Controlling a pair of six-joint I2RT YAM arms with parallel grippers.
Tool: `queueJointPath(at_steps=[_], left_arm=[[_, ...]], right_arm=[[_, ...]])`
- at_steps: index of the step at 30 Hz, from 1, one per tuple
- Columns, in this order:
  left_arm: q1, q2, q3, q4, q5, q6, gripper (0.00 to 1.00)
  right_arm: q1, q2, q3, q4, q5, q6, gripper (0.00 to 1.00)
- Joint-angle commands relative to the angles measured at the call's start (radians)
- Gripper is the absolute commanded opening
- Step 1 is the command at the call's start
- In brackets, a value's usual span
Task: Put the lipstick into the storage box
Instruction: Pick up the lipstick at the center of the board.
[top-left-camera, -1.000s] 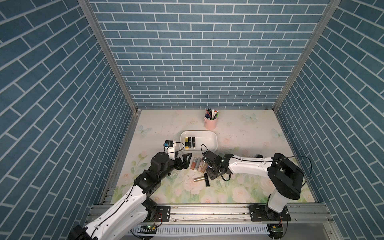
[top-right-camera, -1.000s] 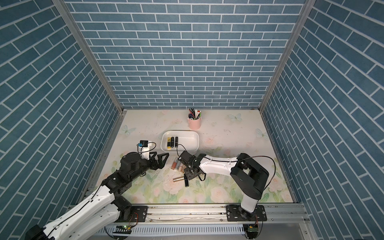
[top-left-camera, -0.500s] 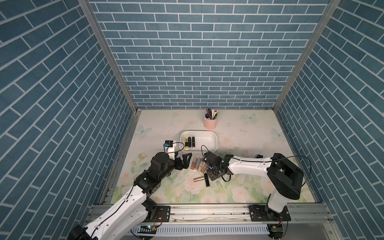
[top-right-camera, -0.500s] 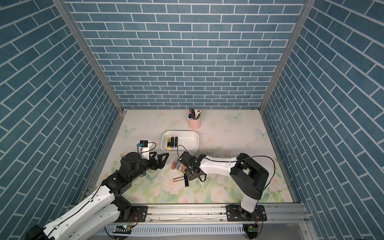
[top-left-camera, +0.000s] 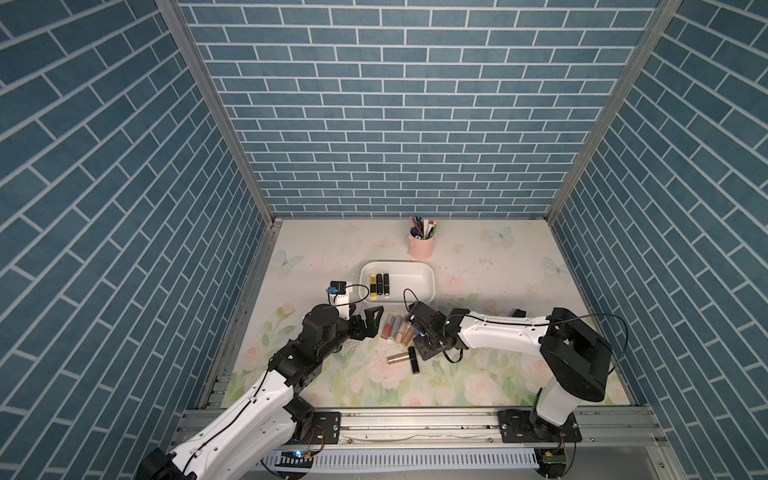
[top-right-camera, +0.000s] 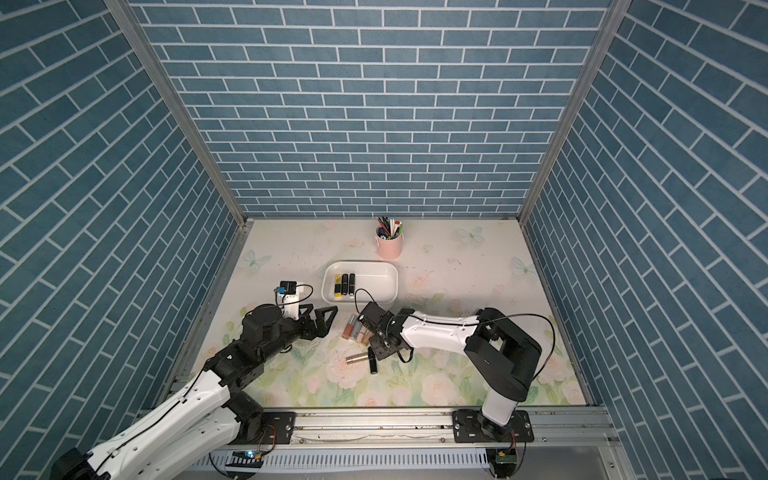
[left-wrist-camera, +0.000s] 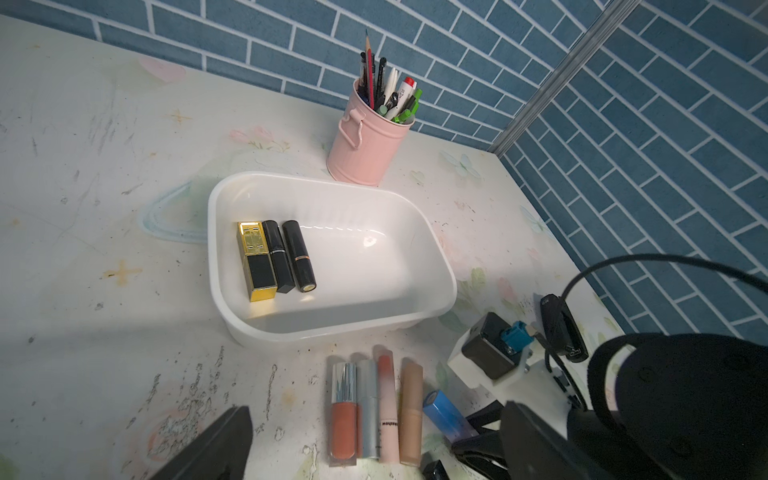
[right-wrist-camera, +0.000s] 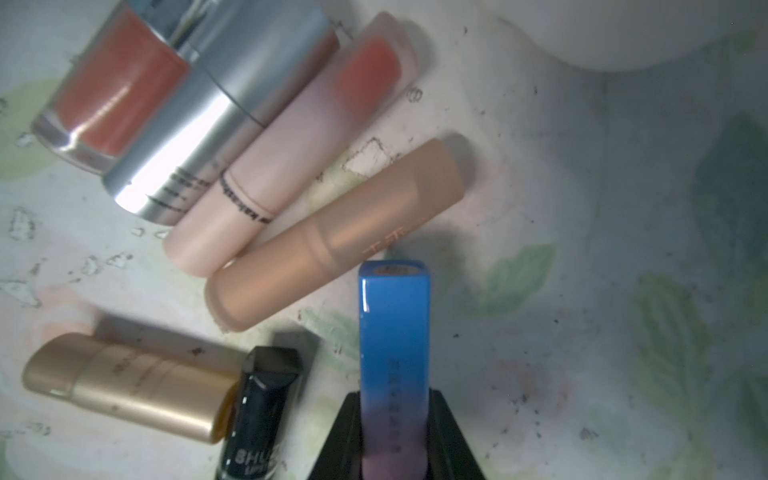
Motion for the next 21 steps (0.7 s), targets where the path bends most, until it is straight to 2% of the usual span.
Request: queueJointPath(at_steps=[1,12,21], left_arm=[[-0.004,-0.006,0.007,-0.017,-0.012,-0.007,0.99],[-0.004,-0.002,0.041,-0.027,-0.005,-0.017,0.99],[-0.003,0.022,0.078,-0.030,0.008,-0.023,1.00]], right_arm=[[0.005,-0.044,0.003,-0.003,0.012,0.025,0.12],[-0.016,-0.121,0.017,0.012,-0.036,0.030,0.11],[-0.110,-0.219,0.022,0.065,-0.158,0.032,0.11]])
